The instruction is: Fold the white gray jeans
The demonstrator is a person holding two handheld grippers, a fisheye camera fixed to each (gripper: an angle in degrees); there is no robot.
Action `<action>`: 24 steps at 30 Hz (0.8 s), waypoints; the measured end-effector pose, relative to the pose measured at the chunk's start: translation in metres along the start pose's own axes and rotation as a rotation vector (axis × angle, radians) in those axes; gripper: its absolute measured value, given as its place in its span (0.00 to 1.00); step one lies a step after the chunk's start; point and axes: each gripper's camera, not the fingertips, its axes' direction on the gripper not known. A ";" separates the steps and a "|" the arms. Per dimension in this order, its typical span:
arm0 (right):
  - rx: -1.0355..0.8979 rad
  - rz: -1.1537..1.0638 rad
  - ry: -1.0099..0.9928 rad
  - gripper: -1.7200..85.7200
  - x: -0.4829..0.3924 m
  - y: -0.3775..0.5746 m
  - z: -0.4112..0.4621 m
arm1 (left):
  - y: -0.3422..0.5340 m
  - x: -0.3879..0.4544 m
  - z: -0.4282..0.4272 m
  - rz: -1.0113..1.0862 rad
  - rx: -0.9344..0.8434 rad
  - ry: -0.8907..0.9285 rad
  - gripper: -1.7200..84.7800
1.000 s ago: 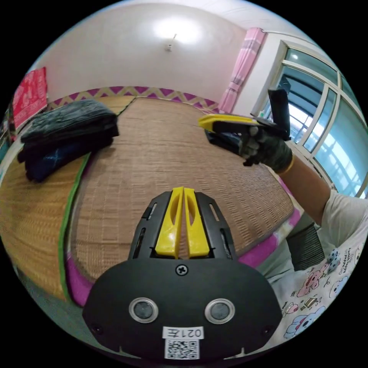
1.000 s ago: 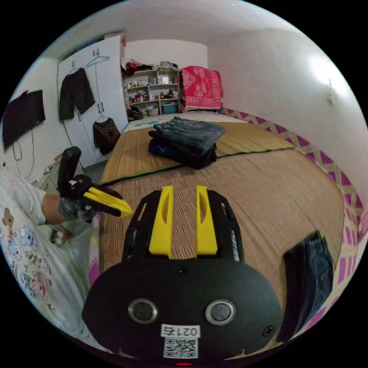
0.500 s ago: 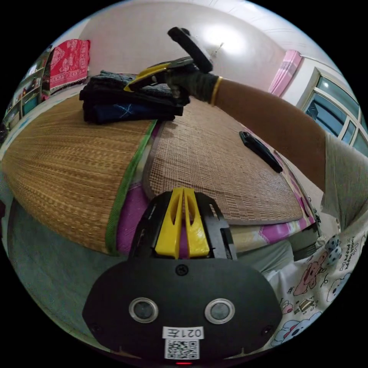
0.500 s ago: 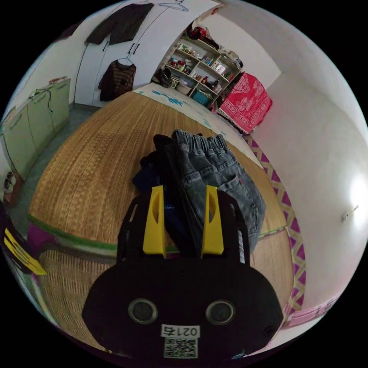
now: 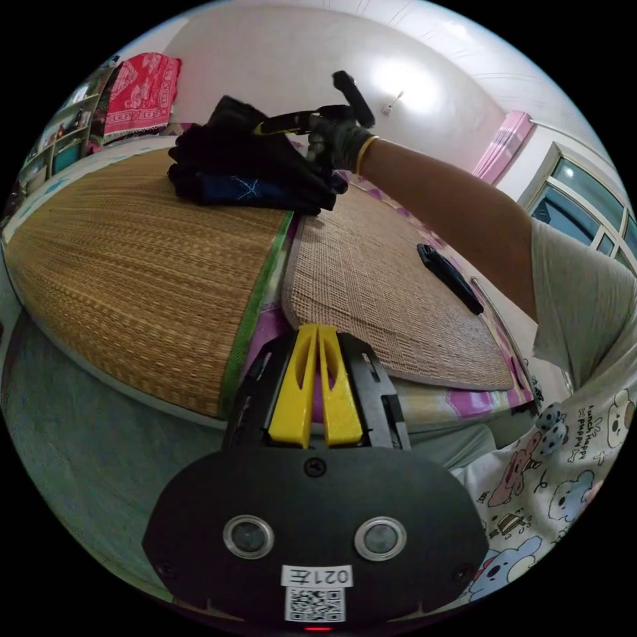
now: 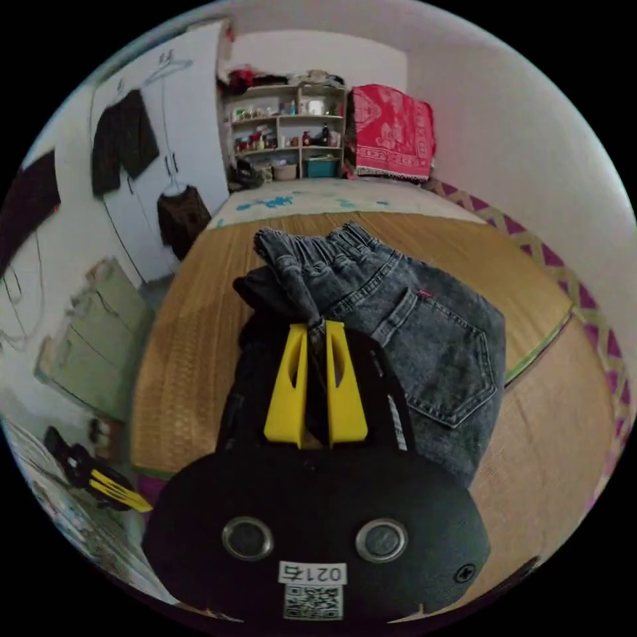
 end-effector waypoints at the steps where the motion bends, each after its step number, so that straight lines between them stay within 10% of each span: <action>1: 0.019 0.086 -0.085 0.07 0.021 0.001 -0.015 | 0.000 0.000 -0.002 0.000 0.001 0.002 0.01; 13: 0.075 0.067 0.125 0.06 0.041 0.095 -0.247 | -0.024 0.024 0.000 0.043 -0.031 0.110 0.01; 21: -0.570 -0.190 0.170 0.07 -0.157 0.279 -0.123 | -0.026 0.040 0.028 0.036 -0.115 0.247 0.01; 24: -0.426 -0.202 0.402 0.08 -0.194 0.309 -0.130 | -0.021 0.038 0.024 0.029 -0.114 0.218 0.01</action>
